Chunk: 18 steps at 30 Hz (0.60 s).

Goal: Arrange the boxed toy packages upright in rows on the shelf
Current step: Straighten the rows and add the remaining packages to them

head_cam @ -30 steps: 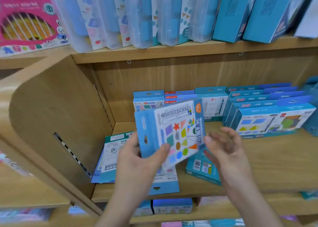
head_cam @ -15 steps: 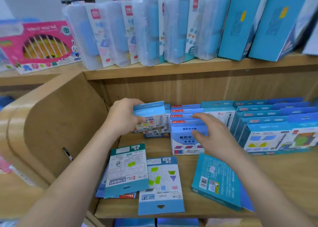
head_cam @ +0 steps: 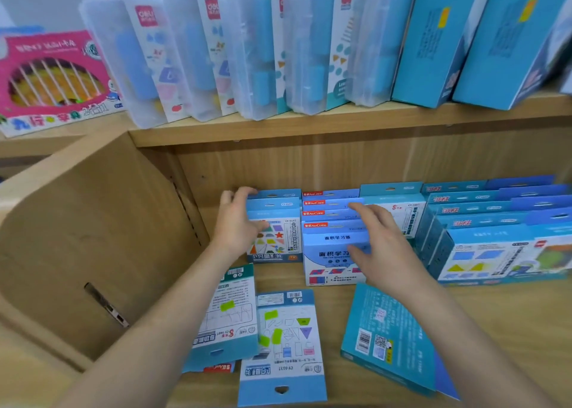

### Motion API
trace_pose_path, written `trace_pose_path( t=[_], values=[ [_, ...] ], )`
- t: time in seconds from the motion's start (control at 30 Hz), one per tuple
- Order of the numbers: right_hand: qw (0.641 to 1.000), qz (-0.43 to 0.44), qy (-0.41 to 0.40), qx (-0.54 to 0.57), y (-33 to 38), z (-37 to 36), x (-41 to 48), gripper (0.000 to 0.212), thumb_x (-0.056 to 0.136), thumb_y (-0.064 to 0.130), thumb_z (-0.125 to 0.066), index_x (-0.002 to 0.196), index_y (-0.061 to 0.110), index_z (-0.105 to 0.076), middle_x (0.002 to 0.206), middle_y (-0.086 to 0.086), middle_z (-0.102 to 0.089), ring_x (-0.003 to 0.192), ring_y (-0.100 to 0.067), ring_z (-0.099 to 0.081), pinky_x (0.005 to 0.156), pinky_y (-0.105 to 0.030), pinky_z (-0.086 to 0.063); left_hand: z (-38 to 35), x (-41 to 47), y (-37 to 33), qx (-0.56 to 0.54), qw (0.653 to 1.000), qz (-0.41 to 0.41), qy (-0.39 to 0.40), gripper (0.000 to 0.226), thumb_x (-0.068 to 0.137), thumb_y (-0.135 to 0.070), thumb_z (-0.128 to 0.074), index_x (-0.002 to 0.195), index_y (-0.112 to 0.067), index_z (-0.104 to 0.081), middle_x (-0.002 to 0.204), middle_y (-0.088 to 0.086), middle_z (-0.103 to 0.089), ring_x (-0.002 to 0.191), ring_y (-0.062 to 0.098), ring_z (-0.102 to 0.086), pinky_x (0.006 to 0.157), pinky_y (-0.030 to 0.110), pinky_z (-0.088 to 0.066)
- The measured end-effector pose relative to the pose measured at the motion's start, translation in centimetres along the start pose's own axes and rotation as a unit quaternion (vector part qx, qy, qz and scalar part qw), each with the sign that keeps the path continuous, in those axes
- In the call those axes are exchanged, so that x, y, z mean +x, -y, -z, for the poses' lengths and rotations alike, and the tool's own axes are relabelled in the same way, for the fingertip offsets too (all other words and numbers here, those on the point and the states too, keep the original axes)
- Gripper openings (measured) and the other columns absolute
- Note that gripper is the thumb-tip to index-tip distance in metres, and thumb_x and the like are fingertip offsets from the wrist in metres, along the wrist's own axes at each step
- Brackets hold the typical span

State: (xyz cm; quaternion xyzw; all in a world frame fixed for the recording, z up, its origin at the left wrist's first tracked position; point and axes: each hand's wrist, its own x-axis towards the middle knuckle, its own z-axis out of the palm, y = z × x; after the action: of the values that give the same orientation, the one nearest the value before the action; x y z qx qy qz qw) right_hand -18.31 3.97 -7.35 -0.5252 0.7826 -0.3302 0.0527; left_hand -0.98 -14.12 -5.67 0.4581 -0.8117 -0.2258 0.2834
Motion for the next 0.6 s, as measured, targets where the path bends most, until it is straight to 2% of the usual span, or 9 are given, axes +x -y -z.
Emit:
trace_pose_path(
  t=[0.1,0.2,0.3,0.4,0.47,0.53,0.57,0.6],
  values=[
    [1.0,-0.014,-0.002,0.021,-0.3,0.0,0.0,0.07,0.088,0.019,-0.063,0.146,0.028,-0.026,0.147,-0.002,-0.03,0.129,-0.021,-0.041,0.103,-0.032,-0.036,-0.7,-0.8,0.4,-0.051,0.997,0.044,-0.043,0.081,0.071,-0.012,-0.081,0.138,-0.017,-0.035,0.128,0.008,-0.045,0.106,0.016,-0.048,0.088,0.021,-0.037],
    [0.997,-0.04,0.007,0.067,-0.5,-0.1,0.1,0.071,0.088,0.02,-0.064,0.147,0.027,-0.025,0.145,0.002,-0.038,0.128,-0.016,-0.042,0.098,-0.024,-0.034,-1.8,-1.5,0.8,-0.109,0.988,0.105,-0.017,0.09,0.075,-0.012,-0.079,0.144,-0.019,-0.022,0.119,0.005,-0.061,0.088,0.012,-0.058,0.073,0.026,-0.05],
    [0.986,-0.086,0.024,0.139,-0.7,-0.4,0.2,0.072,0.087,0.02,-0.066,0.145,0.03,-0.026,0.133,0.008,-0.05,0.117,-0.011,-0.05,0.082,-0.018,-0.036,-2.7,-1.6,1.0,-0.147,0.981,0.126,-0.022,0.09,0.076,-0.01,-0.077,0.145,-0.02,-0.021,0.117,0.005,-0.064,0.087,0.013,-0.064,0.069,0.026,-0.055],
    [0.975,-0.114,0.03,0.188,-1.1,-0.7,0.2,0.071,0.087,0.019,-0.066,0.144,0.031,-0.027,0.128,0.01,-0.058,0.114,-0.013,-0.057,0.082,-0.023,-0.042,-3.0,-1.6,1.0,-0.155,0.981,0.113,-0.03,0.081,0.076,-0.008,-0.077,0.14,-0.02,-0.029,0.115,0.003,-0.065,0.086,0.011,-0.064,0.066,0.022,-0.054],
    [0.976,-0.113,0.035,0.182,-1.2,-0.8,0.1,0.069,0.088,0.019,-0.065,0.143,0.032,-0.027,0.127,0.01,-0.059,0.11,-0.011,-0.057,0.073,-0.013,-0.041,-3.1,-1.7,1.0,-0.151,0.983,0.1,-0.035,0.074,0.076,-0.007,-0.076,0.135,-0.019,-0.034,0.115,0.002,-0.065,0.085,0.009,-0.061,0.063,0.019,-0.051],
    [0.979,-0.106,0.04,0.173,-1.2,-0.8,0.1,0.067,0.088,0.019,-0.064,0.143,0.032,-0.027,0.124,0.012,-0.058,0.106,-0.01,-0.057,0.061,-0.004,-0.036,-3.2,-1.8,1.2,-0.15,0.983,0.102,-0.036,0.077,0.077,-0.008,-0.076,0.138,-0.02,-0.031,0.117,0.001,-0.064,0.086,0.009,-0.062,0.067,0.022,-0.053],
    [0.979,-0.105,0.041,0.172,-1.3,-0.8,0.1,0.066,0.088,0.019,-0.064,0.143,0.032,-0.027,0.122,0.013,-0.057,0.106,-0.009,-0.056,0.06,-0.007,-0.035,-3.3,-1.8,1.3,-0.154,0.981,0.11,-0.03,0.082,0.078,-0.009,-0.075,0.142,-0.022,-0.026,0.118,0.002,-0.064,0.086,0.01,-0.063,0.067,0.024,-0.054],
    [0.978,-0.105,0.042,0.177,-1.3,-0.8,0.1,0.067,0.088,0.018,-0.064,0.142,0.032,-0.027,0.122,0.014,-0.057,0.106,-0.007,-0.055,0.066,-0.012,-0.037,-3.3,-1.9,1.3,-0.161,0.979,0.12,-0.021,0.087,0.078,-0.01,-0.075,0.145,-0.023,-0.021,0.118,0.002,-0.063,0.085,0.01,-0.063,0.066,0.023,-0.055]
  ],
)
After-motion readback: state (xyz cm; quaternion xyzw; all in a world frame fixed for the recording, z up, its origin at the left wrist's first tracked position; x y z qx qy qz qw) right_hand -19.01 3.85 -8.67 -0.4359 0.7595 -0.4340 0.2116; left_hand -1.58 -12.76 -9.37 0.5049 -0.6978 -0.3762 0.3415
